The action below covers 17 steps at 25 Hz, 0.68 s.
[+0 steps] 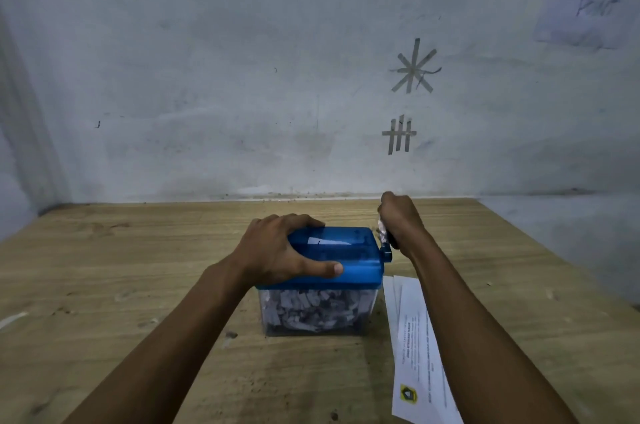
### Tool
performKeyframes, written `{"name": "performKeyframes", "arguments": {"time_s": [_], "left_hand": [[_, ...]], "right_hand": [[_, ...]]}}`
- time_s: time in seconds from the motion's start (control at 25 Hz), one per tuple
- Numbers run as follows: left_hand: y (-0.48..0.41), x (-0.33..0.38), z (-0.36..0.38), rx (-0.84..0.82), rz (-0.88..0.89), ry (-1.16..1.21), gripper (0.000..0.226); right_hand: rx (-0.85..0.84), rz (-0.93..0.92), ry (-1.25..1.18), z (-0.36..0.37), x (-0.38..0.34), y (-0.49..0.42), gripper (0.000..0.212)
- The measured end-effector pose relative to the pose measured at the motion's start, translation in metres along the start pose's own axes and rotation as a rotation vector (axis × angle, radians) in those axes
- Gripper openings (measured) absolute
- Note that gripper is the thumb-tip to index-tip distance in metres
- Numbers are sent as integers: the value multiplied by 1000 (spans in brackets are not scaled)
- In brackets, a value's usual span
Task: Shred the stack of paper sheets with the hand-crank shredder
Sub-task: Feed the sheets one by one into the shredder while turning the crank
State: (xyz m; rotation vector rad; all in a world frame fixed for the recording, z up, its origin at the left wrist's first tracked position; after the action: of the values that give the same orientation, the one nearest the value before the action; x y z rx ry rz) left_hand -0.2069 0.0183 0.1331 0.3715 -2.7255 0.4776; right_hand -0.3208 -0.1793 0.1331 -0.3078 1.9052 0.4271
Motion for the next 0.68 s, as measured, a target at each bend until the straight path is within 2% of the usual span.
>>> {"name": "performKeyframes", "arguments": {"time_s": [0.16, 0.24, 0.36, 0.52, 0.6, 0.68], "left_hand": [[0, 1, -1, 24, -12, 3, 99], [1, 3, -1, 40, -35, -11, 100], [3, 4, 0, 50, -56, 0, 98], [3, 4, 1, 66, -59, -28, 94], [0, 3, -1, 58, -51, -38, 91], [-2, -1, -4, 42, -44, -32, 93]], "right_hand": [[-134, 225, 4, 19, 45, -12, 10], [-193, 259, 11, 21, 65, -10, 10], [-257, 192, 88, 17, 84, 6, 24], [-200, 18, 326, -10, 94, 58, 26], [-174, -28, 245, -28, 78, 82, 35], [-61, -136, 153, -38, 39, 93, 42]]}}
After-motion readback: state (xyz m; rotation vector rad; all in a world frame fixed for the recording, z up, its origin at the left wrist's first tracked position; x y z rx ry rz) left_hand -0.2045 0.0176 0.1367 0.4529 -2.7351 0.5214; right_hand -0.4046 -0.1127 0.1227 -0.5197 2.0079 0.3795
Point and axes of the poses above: each hand's wrist, its own y-axis away from the middle knuckle, its own z-axis out of the palm, x = y × z, the point moved 5 cm from there along -y, towards the middle knuckle, and after that the axes turned 8 degrees about z, right-handed, at the moved point
